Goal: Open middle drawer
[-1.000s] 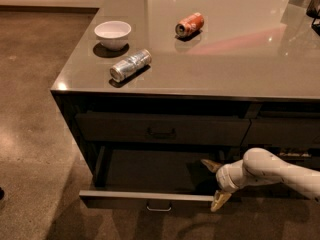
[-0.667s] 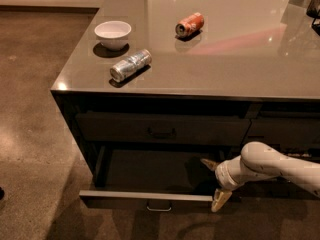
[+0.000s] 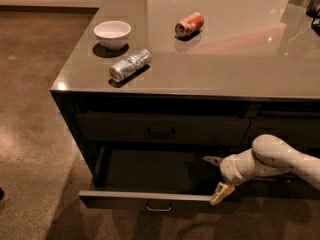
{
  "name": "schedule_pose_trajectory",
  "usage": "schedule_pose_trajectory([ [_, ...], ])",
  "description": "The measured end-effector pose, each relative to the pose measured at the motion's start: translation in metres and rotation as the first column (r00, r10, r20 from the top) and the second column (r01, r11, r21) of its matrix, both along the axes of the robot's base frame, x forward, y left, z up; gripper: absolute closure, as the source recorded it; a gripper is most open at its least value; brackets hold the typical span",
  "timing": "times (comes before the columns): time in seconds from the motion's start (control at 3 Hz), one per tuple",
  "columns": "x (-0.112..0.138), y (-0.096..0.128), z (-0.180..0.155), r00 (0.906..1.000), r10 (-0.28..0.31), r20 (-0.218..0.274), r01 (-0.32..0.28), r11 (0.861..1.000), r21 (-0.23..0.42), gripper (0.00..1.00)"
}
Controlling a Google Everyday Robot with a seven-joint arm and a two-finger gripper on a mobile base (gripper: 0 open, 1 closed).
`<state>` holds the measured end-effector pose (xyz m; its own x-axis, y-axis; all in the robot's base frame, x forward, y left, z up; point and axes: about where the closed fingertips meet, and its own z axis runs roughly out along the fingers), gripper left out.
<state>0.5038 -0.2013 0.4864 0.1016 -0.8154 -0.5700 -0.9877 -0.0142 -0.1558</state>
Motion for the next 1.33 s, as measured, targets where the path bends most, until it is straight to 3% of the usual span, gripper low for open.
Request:
schedule_pose_trajectory([
  [0.33, 0.017, 0.010, -0.005, 0.9999, -0.011, -0.001, 0.011, 0.995, 0.103, 0.26],
  [0.67, 0.032, 0.019, -0.022, 0.9973, -0.064, -0.035, 0.070, 0.980, 0.186, 0.50],
  [1.0, 0.037, 0.033, -0.049, 0.9957, -0.079, -0.048, 0.087, 0.981, 0.171, 0.73],
  [1.33, 0.032, 0.053, -0.081, 0.9979, -0.057, -0.029, 0.060, 0.992, 0.109, 0.96],
])
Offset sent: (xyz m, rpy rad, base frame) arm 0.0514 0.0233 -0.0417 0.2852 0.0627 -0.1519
